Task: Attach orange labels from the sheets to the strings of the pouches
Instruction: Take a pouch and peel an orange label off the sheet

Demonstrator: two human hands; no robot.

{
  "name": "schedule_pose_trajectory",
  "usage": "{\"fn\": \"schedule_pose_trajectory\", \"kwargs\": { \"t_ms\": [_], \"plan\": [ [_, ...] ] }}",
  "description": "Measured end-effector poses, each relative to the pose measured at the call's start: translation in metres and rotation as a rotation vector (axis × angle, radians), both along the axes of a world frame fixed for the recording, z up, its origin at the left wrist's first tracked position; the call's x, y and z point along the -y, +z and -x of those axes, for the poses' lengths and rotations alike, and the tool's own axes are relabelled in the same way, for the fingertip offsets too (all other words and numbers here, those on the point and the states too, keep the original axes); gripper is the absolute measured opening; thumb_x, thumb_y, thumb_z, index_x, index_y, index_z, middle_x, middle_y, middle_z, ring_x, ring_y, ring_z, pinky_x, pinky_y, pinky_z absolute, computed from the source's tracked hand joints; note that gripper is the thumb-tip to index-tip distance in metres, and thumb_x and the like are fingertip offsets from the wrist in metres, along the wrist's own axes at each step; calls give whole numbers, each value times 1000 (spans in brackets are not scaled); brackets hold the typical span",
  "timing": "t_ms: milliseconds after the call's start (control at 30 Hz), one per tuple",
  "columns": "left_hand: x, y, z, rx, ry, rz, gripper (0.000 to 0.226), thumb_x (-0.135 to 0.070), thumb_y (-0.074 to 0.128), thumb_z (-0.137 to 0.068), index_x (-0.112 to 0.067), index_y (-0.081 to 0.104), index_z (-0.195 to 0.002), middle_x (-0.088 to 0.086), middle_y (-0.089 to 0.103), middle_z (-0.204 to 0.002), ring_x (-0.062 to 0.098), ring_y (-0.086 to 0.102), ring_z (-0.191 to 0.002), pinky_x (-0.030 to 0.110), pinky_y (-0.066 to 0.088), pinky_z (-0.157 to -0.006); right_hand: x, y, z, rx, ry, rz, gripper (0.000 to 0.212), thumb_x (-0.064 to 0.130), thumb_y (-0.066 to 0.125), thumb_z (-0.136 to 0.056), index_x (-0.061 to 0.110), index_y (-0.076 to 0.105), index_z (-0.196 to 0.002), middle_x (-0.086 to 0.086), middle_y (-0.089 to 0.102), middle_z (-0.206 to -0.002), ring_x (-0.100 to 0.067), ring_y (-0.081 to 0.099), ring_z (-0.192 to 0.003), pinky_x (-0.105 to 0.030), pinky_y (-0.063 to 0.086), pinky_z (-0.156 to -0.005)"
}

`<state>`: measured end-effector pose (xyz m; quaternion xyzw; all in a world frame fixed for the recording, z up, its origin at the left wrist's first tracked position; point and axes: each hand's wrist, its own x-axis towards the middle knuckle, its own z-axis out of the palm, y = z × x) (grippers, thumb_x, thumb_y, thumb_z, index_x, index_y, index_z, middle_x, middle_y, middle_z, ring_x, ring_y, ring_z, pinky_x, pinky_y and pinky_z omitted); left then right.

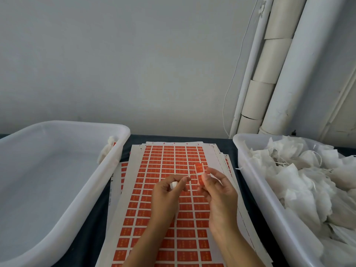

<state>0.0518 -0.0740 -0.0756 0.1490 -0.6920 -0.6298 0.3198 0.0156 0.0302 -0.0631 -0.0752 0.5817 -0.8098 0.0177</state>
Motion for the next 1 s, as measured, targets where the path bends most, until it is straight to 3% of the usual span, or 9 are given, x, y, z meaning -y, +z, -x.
{"fn": "schedule_pose_trajectory", "kwargs": {
  "t_ms": [100,233,333,467,600,833,1000],
  "plan": [
    [0,1,-2,-7,-84,28,16,-18,61,-89,-19,74,-80,-10,72,-75,5,67,-76,7,48,-63,4,-3,-2,47,76,-59,27,32,69,-77,27,65,-103,18,71,-87,-1,68,-82,-14,52,-60],
    [1,2,-4,-6,-157,55,21,-16,58,-91,-18,75,-80,-6,72,-75,8,67,-76,9,50,-66,4,-3,1,152,182,-33,39,31,68,-75,19,63,-112,0,71,-100,-17,70,-89,-25,57,-73],
    [2,1,-3,-17,-180,51,23,-13,57,-91,-19,73,-76,-5,70,-72,9,66,-73,13,50,-66,2,-2,2,192,270,40,34,27,67,-75,8,68,-103,-11,72,-92,-23,70,-86,-23,56,-67],
    [3,1,-4,-21,-226,52,22,-13,57,-91,-17,74,-78,-4,72,-75,11,67,-75,13,51,-68,0,-2,3,205,311,41,32,30,67,-73,7,71,-95,-12,72,-89,-23,70,-84,-24,55,-68],
    [5,1,-3,-13,-260,83,20,-16,59,-91,-18,75,-80,-4,73,-78,12,68,-77,14,52,-70,0,-4,5,186,224,10,22,25,66,-81,9,70,-96,-10,72,-86,-23,70,-80,-26,55,-65],
    [4,1,-5,-2,-301,82,16,-20,60,-89,-18,75,-84,-3,74,-81,12,70,-80,15,52,-72,0,-6,7,48,47,-155,18,26,65,-84,12,69,-93,-1,73,-84,-12,71,-73,-18,54,-57],
    [3,-1,-4,40,-226,105,8,-19,66,-86,-22,64,-93,-17,70,-86,-2,65,-85,5,47,-67,1,-6,8,-49,-35,-200,9,26,64,-83,18,68,-87,5,72,-81,-5,70,-69,-12,49,-51]
  ]
}}
